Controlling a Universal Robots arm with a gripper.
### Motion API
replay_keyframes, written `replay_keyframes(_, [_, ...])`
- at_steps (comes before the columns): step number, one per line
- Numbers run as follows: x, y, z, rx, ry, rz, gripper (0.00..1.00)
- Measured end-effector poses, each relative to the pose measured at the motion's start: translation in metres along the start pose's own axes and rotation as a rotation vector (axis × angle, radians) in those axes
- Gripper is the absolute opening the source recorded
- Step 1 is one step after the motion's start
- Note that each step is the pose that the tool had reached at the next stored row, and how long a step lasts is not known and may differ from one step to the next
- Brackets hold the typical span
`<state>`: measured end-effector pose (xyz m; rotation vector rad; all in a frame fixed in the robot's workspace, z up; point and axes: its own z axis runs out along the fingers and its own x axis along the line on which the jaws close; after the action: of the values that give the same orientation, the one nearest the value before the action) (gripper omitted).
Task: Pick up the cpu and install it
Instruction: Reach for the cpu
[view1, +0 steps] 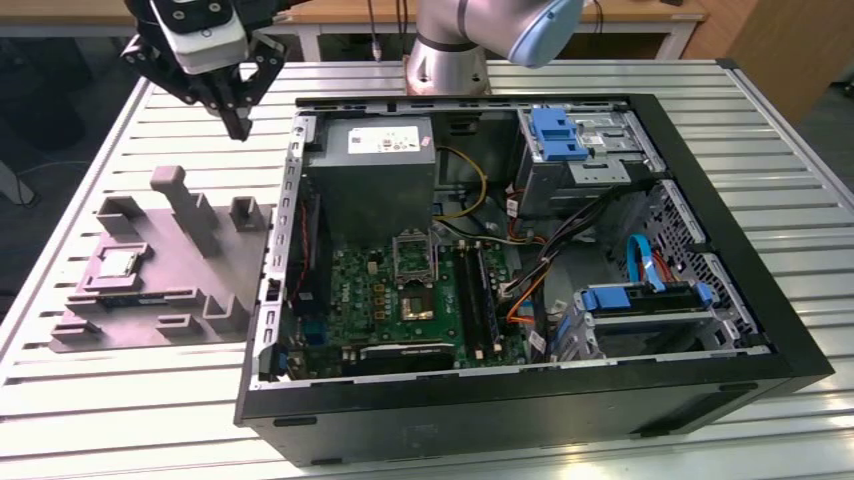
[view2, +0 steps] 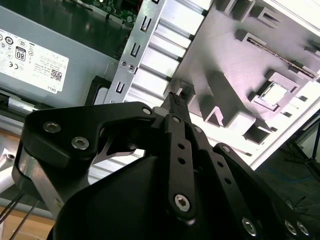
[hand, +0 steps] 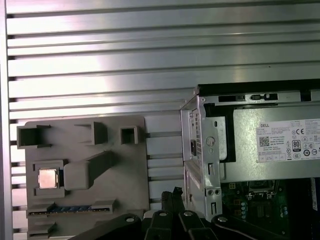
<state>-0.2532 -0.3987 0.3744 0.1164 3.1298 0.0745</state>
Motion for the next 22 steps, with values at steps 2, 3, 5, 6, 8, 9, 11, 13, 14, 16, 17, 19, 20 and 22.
replay_keyframes(2, [0.0013,-0.0001,0.0004,0.0002,0.0007,0.0,0.11])
replay_keyframes(3, [0.002,-0.0002,0.0007,0.0001,0.001,0.0,0.11])
replay_keyframes(5, [0.0033,-0.0003,0.0011,0.0001,0.0015,0.0,0.11])
replay_keyframes(6, [0.0039,-0.0004,0.0013,0.0002,0.002,0.0,0.11])
replay_keyframes(8, [0.005,-0.0005,0.0018,0.0003,0.0027,0.0,0.11])
replay_keyframes(9, [0.0055,-0.0005,0.002,0.0003,0.0031,0.0,0.11])
replay_keyframes(11, [0.0066,-0.0006,0.0026,0.0003,0.0039,0.0,0.11])
replay_keyframes(13, [0.0077,-0.0007,0.0031,0.0004,0.0048,0.0,0.11])
replay_keyframes(14, [0.0082,-0.0008,0.0033,0.0005,0.0054,0.0,0.11])
replay_keyframes(16, [0.0094,-0.0009,0.0039,0.0005,0.0061,0.0,0.11])
replay_keyframes(17, [0.01,-0.001,0.0042,0.0006,0.0066,0.0,0.11])
replay_keyframes(19, [0.0112,-0.0011,0.0047,0.0006,0.0075,0.0,0.11])
replay_keyframes(20, [0.0117,-0.0011,0.005,0.0007,0.0081,0.0,0.11])
replay_keyframes(22, [0.0127,-0.0012,0.0054,0.0008,0.0093,0.0,0.11])
